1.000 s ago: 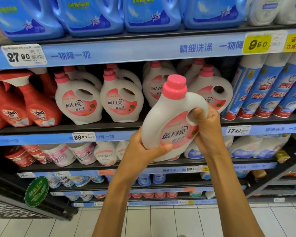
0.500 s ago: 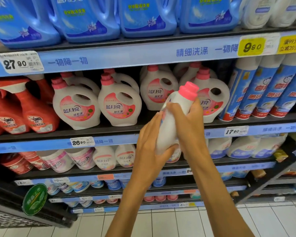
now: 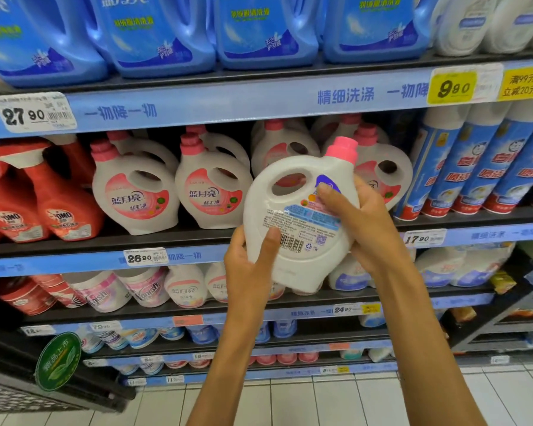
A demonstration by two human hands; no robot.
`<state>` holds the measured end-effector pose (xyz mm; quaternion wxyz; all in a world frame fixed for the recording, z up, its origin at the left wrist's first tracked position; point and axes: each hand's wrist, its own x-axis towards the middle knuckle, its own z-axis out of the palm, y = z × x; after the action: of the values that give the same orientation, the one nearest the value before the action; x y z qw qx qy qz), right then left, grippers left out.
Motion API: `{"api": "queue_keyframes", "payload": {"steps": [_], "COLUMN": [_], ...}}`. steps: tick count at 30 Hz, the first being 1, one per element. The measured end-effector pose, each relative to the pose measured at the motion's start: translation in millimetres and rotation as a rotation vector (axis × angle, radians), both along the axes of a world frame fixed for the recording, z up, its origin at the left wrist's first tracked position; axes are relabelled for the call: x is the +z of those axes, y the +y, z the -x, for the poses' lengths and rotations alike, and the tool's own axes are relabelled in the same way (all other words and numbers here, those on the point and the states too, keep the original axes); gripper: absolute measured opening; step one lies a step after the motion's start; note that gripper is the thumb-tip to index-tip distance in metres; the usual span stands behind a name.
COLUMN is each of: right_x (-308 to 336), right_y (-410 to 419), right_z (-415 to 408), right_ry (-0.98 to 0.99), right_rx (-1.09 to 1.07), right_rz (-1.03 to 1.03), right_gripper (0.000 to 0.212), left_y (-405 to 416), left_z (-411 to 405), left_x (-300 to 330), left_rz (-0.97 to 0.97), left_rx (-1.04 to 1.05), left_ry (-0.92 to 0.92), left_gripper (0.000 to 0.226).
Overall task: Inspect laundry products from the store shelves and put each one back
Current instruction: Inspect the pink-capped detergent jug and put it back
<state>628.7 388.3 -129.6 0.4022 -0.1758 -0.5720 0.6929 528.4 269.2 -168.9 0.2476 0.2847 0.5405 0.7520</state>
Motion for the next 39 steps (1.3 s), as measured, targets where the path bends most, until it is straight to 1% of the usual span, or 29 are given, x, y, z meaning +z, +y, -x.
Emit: {"api": "queue_keyframes", "payload": {"steps": [4, 6, 8, 10, 12, 14, 16, 17, 19, 21, 22, 24, 26, 27, 29, 30, 32, 33, 35, 39], "right_x": [-2.9, -0.2, -0.3, 0.6, 0.7, 0.4, -5.8, -8.4, -7.9, 0.0, 3.0, 4.0, -1.0, -3.9, -4.1, -2.9, -0.2, 0.8, 0.7, -8.1], "right_y": [-2.3, -1.9, -1.6, -2.3, -1.2, -1.4, -1.8, -1.7, -0.8, -0.3, 0.3, 0.0, -0.2, 1.1, 4.6, 6.3, 8.4, 8.7, 11.7, 22.7], "right_z": [1.8, 0.3, -1.5, -4.2, -6.7, -4.9, 2.1, 6.5, 16.8, 25.8, 29.1, 31.9, 32.1, 31.2, 32.3, 34.1, 40.2, 43.4, 49.5, 59.2], "right_ry": [0.03, 0.042, 0.043, 0.038, 0.048, 0.071, 0.044, 0.04, 0.036, 0.005, -0.023, -0.105, -0.131, -0.123, -0.127, -0.166, -0.257, -0.285, -0.316, -0.364], "right_rx": [-0.08, -0.069, -0.05, -0.013, 0.064, 0.147, 0.137, 0.118, 0.114, 0.102, 0.069, 0.01, -0.033, -0.066, -0.186, -0.245, -0.321, -0.346, -0.39, -0.417], "right_rz": [-0.04, -0.059, -0.094, -0.1, -0.04, 0.072, 0.173, 0.2, 0.186, 0.107, 0.062, -0.076, -0.19, -0.212, -0.233, -0.261, -0.347, -0.384, -0.417, -0.388], "right_gripper": [0.015, 0.016, 0.02, 0.023, 0.029, 0.044, 0.049, 0.048, 0.042, 0.053, 0.051, 0.039, 0.029, 0.031, 0.04, 0.043, 0.041, 0.042, 0.047, 0.046], "left_y": [-0.7, -1.5, -0.9, -1.2, -1.0, -0.7, 1.8, 2.7, 9.4, 13.3, 7.1, -0.2, 7.3, 4.3, 1.5, 2.7, 9.7, 14.1, 25.0, 45.3], "left_z": [0.4, 2.2, 3.3, 3.5, 5.4, 7.8, 9.0, 9.2, 5.2, -0.8, -2.1, -6.5, -3.5, 1.0, 11.7, 16.9, 24.0, 27.2, 32.8, 47.8], "left_x": [2.8, 2.2, 1.4, 0.5, 0.4, -1.1, -3.5, -3.4, -3.7, -9.6, -16.4, -13.9, -13.4, -12.2, -7.6, -8.0, -9.2, -11.2, -12.5, -18.3], "left_rz": [-0.024, -0.005, 0.001, 0.007, 0.046, 0.087, 0.141, 0.149, 0.165, 0.22, 0.196, 0.219, 0.157, 0.09, 0.03, 0.051, 0.106, 0.12, 0.116, 0.104], "left_rx": [0.022, 0.002, -0.015, -0.03, -0.073, -0.168, -0.264, -0.302, -0.376, -0.444, -0.479, -0.411, -0.301, -0.295, -0.326, -0.309, -0.211, -0.159, -0.102, -0.008], "left_ry": [0.107, 0.147, 0.142, 0.085, -0.029, -0.167, -0.274, -0.337, -0.426, -0.433, -0.396, -0.348, -0.387, -0.333, -0.148, -0.041, 0.131, 0.181, 0.207, 0.265], "left_gripper": [0.039, 0.037, 0.038, 0.044, 0.052, 0.048, 0.041, 0.04, 0.041, 0.037, 0.032, 0.032, 0.033, 0.035, 0.046, 0.047, 0.042, 0.039, 0.037, 0.04]}}
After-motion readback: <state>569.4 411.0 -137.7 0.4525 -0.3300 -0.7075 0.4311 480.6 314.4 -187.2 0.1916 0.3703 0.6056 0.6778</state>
